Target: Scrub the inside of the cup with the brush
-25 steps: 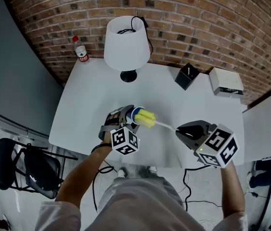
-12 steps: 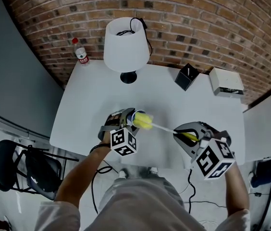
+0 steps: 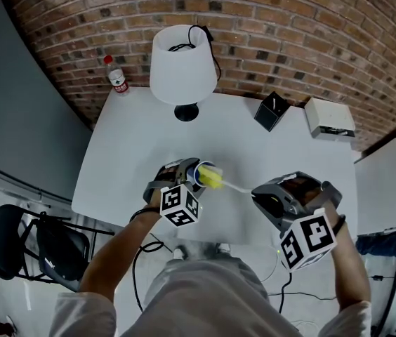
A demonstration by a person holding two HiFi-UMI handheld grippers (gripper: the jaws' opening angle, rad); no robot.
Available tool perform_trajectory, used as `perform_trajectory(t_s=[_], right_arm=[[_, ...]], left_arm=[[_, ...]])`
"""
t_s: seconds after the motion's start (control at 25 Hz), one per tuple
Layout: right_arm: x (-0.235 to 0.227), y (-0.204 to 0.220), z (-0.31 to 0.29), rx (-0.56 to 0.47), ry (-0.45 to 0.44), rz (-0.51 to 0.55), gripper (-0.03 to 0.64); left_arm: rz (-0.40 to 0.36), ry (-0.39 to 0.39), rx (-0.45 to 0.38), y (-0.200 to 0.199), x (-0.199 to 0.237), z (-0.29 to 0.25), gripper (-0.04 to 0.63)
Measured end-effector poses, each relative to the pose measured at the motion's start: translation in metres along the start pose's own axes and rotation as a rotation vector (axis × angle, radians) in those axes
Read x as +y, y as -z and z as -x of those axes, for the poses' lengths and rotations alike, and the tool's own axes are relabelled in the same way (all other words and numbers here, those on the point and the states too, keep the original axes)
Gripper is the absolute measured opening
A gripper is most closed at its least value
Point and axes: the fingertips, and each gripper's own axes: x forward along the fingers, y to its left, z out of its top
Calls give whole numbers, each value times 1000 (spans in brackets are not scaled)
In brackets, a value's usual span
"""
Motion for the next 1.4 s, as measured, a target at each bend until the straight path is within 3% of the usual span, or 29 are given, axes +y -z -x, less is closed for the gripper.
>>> perform_trajectory(t_s=[0.2,0.4,0.84,1.4], right_arm=[[6,1,-5,15,-7,51,25],[8,0,-12,25,-8,-25,25],[11,5,-37,-2,-32,-424,25],[4,27,-43,-123,-81,-1010,25]], left_arm=[[-49,3,5,-5,-4,-1,288],[-87,-25,17,-8,-3,1,288],[-92,-77,58,-1,5,0,288],[-113,-121,59,-7,6,-3,288]])
